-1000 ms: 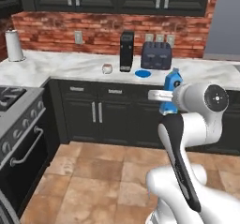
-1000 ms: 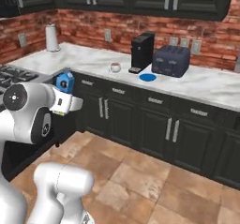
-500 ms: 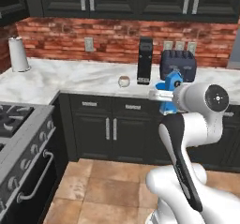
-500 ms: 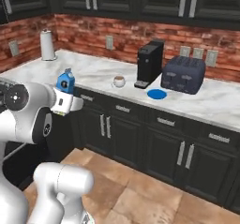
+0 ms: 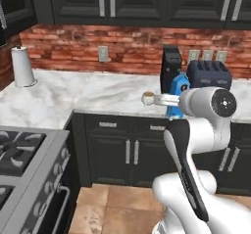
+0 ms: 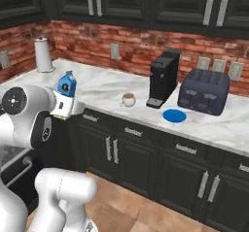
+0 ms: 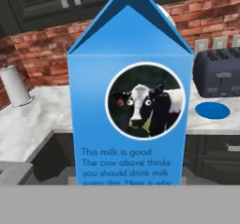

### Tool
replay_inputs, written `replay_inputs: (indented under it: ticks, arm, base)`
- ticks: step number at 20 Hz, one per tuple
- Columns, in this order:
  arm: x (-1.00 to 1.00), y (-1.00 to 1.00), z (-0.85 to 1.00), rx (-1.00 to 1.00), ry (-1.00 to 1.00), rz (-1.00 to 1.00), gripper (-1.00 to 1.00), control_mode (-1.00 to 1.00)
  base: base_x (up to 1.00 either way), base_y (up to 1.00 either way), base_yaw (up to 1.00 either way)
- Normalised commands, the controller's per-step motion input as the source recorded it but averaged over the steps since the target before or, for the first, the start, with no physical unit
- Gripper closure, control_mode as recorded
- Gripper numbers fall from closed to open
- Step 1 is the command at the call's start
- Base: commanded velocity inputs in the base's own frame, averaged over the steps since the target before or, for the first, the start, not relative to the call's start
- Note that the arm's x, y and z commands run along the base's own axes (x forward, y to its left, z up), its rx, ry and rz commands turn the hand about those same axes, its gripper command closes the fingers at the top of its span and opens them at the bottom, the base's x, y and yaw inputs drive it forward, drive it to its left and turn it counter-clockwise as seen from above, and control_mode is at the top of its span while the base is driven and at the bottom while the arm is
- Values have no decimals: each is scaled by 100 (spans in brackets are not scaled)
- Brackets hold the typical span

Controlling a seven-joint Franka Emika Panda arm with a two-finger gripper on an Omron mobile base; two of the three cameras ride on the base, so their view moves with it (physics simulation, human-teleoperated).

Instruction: Take a sugar cube from the saucer and place it inside the coffee. Then, grab milk from the fridge and place it next to the coffee on the counter to sweeten the coffee.

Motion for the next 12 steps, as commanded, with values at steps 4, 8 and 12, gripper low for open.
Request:
replay_inputs:
  ticks: [4,8,12]
  arm:
    - [0,0,0,0,0,0,100,100]
    - [0,0,0,0,0,0,100,100]
    - [0,0,0,0,0,0,100,100]
  base:
    - [69,7,-11]
    - [67,5,-11]
    - [63,7,-11]
